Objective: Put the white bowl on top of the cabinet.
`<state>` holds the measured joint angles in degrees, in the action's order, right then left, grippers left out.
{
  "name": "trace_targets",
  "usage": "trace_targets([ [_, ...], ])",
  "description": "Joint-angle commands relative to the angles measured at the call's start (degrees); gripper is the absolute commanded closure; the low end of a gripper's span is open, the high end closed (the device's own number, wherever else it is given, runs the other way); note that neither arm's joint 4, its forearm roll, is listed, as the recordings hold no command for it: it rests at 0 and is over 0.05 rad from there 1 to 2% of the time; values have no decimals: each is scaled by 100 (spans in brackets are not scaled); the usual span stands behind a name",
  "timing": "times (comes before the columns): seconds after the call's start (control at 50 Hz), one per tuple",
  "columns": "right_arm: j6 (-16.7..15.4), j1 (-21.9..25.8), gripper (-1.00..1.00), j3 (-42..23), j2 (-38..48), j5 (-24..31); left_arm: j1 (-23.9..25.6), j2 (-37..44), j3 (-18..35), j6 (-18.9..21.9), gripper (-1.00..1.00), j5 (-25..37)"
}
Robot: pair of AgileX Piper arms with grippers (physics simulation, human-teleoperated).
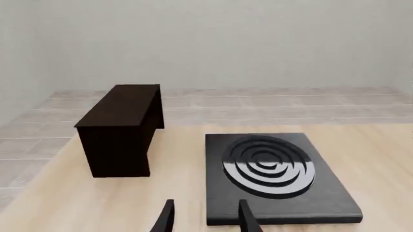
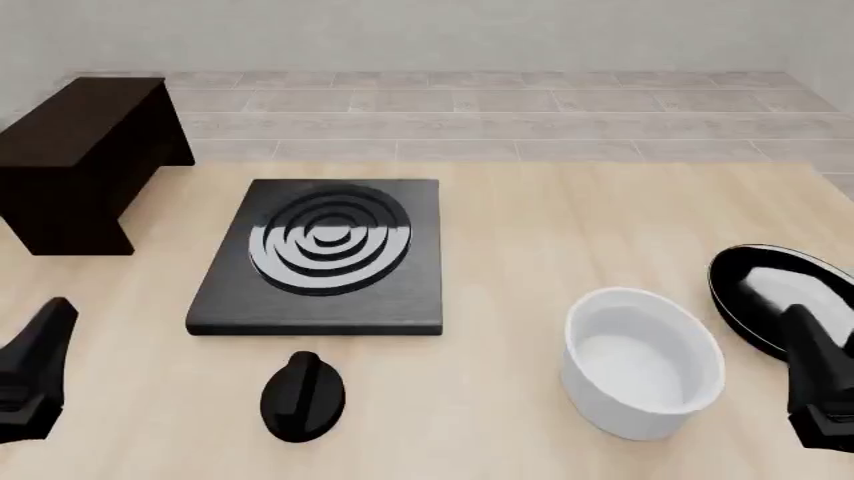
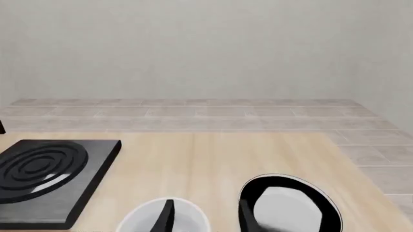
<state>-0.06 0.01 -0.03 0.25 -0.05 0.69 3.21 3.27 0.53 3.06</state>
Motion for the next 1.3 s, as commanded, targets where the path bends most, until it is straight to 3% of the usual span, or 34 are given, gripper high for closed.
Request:
trace_targets([
  [0.02,5,4,-100,-4,43,5,25,-297,-227,-29,-100,-292],
  [0.1,26,0,-100,-9,68,-20,105,-310,-31,109,-100,-246],
  [0.16,55,-3,-100,-9,580,-536,72,-296,140,46,-100,-76],
  [0.32,83,-9,-100,-2,567,-527,72,-314,827,-322,-100,564],
  [0.46,92,-11,-100,1,582,-535,278,-310,1304,-320,-100,1039],
  [0.5,98,-14,-100,1,555,-506,247,26,1423,-767,-100,1083],
  [0.52,103,-13,-100,1,550,-499,270,103,1530,-777,-100,1122],
  [0.56,110,-15,-100,1,572,-516,386,118,1760,-420,-100,1165],
  [0.6,118,-22,-100,2,641,-581,437,312,2028,-513,-100,1259],
  [0.72,129,-18,-100,0,709,-634,936,552,2393,-367,-100,1427],
  [0.78,123,5,-100,2,652,-566,1050,836,2564,-676,-100,1390],
  [0.88,126,1,-100,2,729,-639,1339,1061,2751,-563,-100,1344],
  [1.08,119,-11,-100,2,67,14,2154,1730,2969,-406,-100,1076],
  [1.3,112,-27,-100,2,-20,78,3418,2450,3304,-75,-100,1085],
])
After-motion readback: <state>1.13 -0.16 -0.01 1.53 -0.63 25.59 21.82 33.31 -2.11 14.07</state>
